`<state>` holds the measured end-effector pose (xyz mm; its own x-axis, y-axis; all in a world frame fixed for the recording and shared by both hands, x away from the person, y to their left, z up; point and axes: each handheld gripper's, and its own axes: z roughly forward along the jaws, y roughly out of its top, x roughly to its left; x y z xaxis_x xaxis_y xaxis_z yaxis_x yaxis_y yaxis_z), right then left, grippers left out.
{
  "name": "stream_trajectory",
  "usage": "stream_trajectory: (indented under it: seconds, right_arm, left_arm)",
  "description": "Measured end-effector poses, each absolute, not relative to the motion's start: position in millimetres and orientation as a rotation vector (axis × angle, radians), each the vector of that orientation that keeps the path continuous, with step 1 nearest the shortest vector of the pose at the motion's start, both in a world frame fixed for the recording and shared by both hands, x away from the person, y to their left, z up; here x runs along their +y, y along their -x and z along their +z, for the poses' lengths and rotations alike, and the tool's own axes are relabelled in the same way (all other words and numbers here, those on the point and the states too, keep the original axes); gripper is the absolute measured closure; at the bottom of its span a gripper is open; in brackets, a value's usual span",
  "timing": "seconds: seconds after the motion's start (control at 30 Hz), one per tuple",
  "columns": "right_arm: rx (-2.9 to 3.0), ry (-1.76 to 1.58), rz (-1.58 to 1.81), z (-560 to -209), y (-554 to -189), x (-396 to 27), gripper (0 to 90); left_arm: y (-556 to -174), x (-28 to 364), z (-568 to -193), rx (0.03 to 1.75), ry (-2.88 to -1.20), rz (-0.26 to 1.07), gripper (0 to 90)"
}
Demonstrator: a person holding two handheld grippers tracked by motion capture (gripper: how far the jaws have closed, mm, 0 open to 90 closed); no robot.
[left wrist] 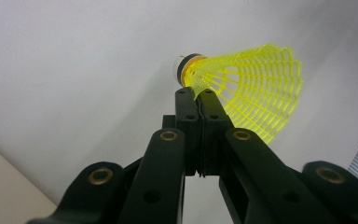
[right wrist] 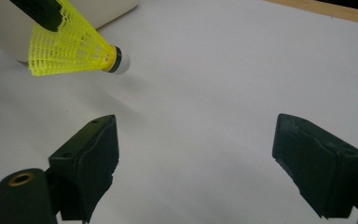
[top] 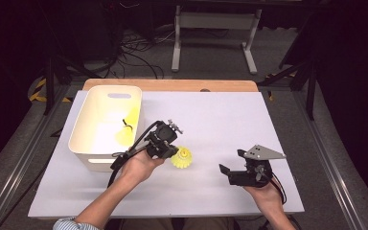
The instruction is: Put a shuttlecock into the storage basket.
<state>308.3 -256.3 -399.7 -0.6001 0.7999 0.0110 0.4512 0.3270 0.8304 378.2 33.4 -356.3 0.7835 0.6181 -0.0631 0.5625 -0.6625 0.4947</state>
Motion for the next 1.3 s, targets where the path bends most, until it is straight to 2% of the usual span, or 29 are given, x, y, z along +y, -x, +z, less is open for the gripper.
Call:
stream_trajectory:
  seconds: [0.97,1.3]
  right_arm:
    - [2.119,-1.2,1.147,-409.9,-295.0,-285.6,10.3]
    - [2.085,-1.215,1.191,-424.9,-291.9,-294.5,10.6]
  left_arm:
    - [-378.8,46.4,-340.0,0.896,-2.447,0.163,89.0]
    - [-379.9,51.9,-334.0,0.911,-2.433,0.177,89.0]
